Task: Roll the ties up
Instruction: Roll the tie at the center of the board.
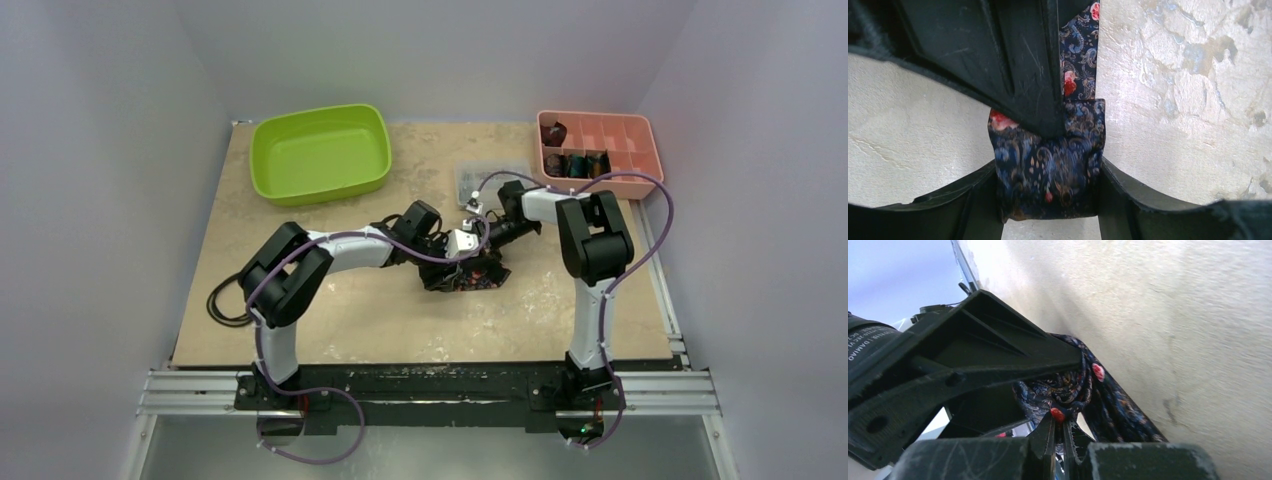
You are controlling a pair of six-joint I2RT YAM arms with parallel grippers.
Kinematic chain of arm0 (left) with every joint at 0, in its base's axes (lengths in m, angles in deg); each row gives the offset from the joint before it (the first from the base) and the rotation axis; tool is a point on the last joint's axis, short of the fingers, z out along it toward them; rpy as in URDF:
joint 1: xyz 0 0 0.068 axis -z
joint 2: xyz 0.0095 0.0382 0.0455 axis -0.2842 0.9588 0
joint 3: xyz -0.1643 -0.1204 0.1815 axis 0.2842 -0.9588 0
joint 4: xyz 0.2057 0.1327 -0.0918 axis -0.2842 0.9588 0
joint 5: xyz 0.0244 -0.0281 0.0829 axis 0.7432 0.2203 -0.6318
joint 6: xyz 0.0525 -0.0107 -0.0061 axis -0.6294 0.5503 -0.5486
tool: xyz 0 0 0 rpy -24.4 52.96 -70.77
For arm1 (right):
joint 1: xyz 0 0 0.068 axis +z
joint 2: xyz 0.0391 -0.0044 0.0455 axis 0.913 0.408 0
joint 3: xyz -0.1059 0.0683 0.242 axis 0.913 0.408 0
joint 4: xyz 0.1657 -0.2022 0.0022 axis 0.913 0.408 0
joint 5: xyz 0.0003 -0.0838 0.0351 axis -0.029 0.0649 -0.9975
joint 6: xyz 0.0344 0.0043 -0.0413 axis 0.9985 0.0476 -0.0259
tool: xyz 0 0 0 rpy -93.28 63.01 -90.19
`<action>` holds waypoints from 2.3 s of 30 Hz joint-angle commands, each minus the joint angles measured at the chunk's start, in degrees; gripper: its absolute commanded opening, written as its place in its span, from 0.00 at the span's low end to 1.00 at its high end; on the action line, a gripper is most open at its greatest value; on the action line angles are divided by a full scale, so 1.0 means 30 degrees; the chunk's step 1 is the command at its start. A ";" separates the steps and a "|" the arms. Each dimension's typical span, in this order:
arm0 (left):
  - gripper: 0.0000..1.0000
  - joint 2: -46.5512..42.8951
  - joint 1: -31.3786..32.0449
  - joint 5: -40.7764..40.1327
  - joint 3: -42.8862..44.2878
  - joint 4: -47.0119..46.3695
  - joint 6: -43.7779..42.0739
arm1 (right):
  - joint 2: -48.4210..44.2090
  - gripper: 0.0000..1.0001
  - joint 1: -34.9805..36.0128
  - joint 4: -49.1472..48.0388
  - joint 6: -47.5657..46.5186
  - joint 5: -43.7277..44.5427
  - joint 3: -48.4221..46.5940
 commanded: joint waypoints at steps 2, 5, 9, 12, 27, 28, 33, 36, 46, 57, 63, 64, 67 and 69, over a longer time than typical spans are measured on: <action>0.60 -0.0345 -0.0455 0.1142 -0.1285 -0.2424 0.1283 | 0.0981 0.00 -0.0477 -0.0123 -0.1130 0.4629 0.0376; 0.64 -0.0255 -0.0455 0.1539 -0.1354 -0.4414 0.1922 | 0.1214 0.00 -0.0588 0.0043 -0.1239 0.5316 0.0285; 0.65 0.0066 -0.0449 0.1754 -0.1296 -0.5738 0.2229 | 0.1271 0.00 -0.0655 -0.0139 -0.1119 0.6501 0.0227; 0.67 0.0086 -0.0445 0.2131 -0.1526 -0.6614 0.2328 | 0.1261 0.00 -0.0651 -0.0178 -0.1191 0.7569 0.0192; 0.49 0.1189 0.0409 0.1865 -0.2272 -0.8537 0.2164 | 0.0667 0.00 -0.0182 -0.1164 -0.1803 0.8516 0.0099; 0.45 0.1024 0.0447 0.1346 -0.2435 -0.8163 0.1869 | 0.0493 0.01 -0.0230 -0.1042 -0.1888 0.8060 -0.0054; 0.34 0.0001 0.0475 -0.1030 -0.3397 -0.5687 0.1300 | -0.0809 0.31 -0.0742 0.0672 -0.2313 0.5736 -0.0787; 0.34 -0.0367 0.0532 -0.1630 -0.3755 -0.4547 0.1044 | -0.1762 0.39 -0.1384 0.2028 -0.2663 0.4037 -0.0911; 0.41 0.0357 0.1207 -0.2539 -0.2297 -0.2917 0.1172 | -0.1740 0.54 -0.0277 0.1638 -0.1326 -0.0021 0.0003; 0.59 0.0011 0.0999 -0.1361 -0.2455 -0.2893 0.1233 | -0.0030 0.00 -0.0493 0.1963 -0.2200 0.2263 0.0426; 0.66 -0.0295 0.0513 0.1069 -0.2499 -0.5262 0.1036 | 0.0765 0.00 -0.1371 0.1850 -0.2433 0.5119 0.0921; 0.67 -0.0245 0.0512 0.1415 -0.2401 -0.5553 0.0898 | 0.0887 0.00 -0.1382 0.1876 -0.2483 0.5471 0.0920; 0.67 0.0082 0.0511 0.2086 -0.1803 -0.6231 0.0824 | 0.1059 0.00 -0.1406 0.1693 -0.2459 0.6486 0.0896; 0.68 0.0374 0.0562 0.2264 -0.1234 -0.6246 0.0969 | 0.1242 0.00 -0.1392 0.1524 -0.2314 0.7160 0.0783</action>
